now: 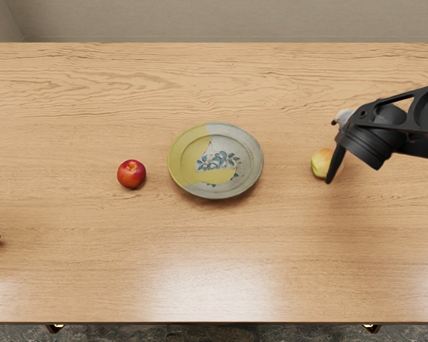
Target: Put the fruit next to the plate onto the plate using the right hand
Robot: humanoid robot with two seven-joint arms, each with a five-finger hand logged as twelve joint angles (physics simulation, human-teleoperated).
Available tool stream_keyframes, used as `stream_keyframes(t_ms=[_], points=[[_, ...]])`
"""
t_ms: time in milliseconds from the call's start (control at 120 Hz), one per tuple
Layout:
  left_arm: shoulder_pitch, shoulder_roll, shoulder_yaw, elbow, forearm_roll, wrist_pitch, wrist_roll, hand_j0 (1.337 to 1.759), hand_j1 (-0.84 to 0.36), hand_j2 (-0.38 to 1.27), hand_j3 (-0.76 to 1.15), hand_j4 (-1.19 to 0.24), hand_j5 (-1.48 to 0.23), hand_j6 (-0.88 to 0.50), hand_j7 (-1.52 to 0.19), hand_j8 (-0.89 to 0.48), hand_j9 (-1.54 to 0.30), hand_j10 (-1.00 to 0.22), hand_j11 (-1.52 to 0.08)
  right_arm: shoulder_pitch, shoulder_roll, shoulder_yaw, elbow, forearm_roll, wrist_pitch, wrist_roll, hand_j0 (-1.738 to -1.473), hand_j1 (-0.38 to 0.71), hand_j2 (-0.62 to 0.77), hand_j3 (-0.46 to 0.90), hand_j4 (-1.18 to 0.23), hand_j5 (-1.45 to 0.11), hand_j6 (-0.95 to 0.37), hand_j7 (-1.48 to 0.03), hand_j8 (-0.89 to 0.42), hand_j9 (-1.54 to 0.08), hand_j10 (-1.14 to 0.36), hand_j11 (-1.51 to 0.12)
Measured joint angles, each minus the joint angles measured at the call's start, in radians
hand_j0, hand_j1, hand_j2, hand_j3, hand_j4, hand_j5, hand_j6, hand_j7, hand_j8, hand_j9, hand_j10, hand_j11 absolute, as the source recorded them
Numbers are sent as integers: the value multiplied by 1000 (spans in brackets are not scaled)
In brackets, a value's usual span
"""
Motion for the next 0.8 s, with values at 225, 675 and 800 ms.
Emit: stream_keyframes(t_ms=[225,675,800], points=[[0,0,0,0,0,0,0,1658,349,0,0,0,0,0,0,0,0,0,0,-74,39,16,-77,-40,-7,0,-1658,-176,-28,0,-146,-189,-147,-188,-146,-189,-146,-188],[0,0,0,0,0,0,0,1658,349,0,0,0,0,0,0,0,0,0,0,-95,96,17,-120,-52,-7,0,-1658,-151,-32,0,-167,-216,-168,-216,-167,-216,-167,-216],[0,0,0,0,0,0,0,1658,349,0,0,0,0,0,0,0,0,0,0,-128,117,16,-165,-52,-7,0,-1658,-148,-33,0,-169,-218,-170,-218,-169,-218,-169,-218]])
